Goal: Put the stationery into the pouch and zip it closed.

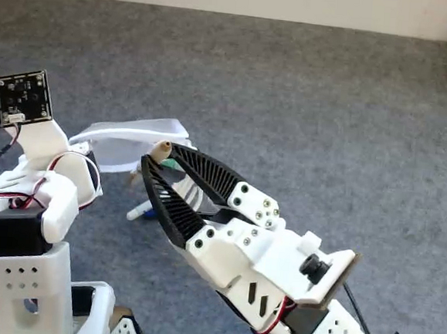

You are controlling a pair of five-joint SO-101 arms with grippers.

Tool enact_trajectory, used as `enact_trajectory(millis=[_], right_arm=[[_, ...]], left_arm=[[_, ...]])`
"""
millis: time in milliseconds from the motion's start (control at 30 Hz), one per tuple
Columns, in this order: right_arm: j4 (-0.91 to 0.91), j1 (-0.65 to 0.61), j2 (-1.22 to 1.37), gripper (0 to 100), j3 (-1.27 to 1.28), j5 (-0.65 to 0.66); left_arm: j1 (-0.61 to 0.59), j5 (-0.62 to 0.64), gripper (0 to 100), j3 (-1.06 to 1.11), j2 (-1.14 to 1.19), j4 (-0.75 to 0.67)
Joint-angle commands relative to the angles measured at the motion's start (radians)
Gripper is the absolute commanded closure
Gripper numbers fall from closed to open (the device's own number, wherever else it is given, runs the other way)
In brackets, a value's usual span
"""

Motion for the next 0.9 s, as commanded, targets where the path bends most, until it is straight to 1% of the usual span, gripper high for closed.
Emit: enact_trajectory(millis=[0,133,200,300,400,633,867], right_arm=[[-0.033,0.012,-0.021,99.4,-0.008,0.017],[-0.033,0.019,0.001,99.4,-0.013,0.017],[-0.051,0.058,0.044,99.4,-0.018,0.017],[-0.168,0.107,0.133,99.4,-0.012,0.017],[-0.243,0.128,0.222,99.4,-0.01,0.017],[-0.298,0.131,0.374,99.4,-0.007,0.017],[-0.298,0.127,0.429,99.4,0.05,0.017]], left_arm=[[0.022,-0.008,99,-0.042,-0.001,-0.018],[0.022,-0.006,99,-0.042,-0.001,-0.018],[0.022,-0.006,99,-0.042,-0.001,-0.018],[0.022,-0.006,99,-0.042,-0.001,-0.018],[0.022,-0.006,99,-0.042,-0.001,-0.018],[0.018,-0.008,99,-0.042,-0.001,-0.018],[0.016,-0.008,99,-0.042,-0.001,-0.018]])
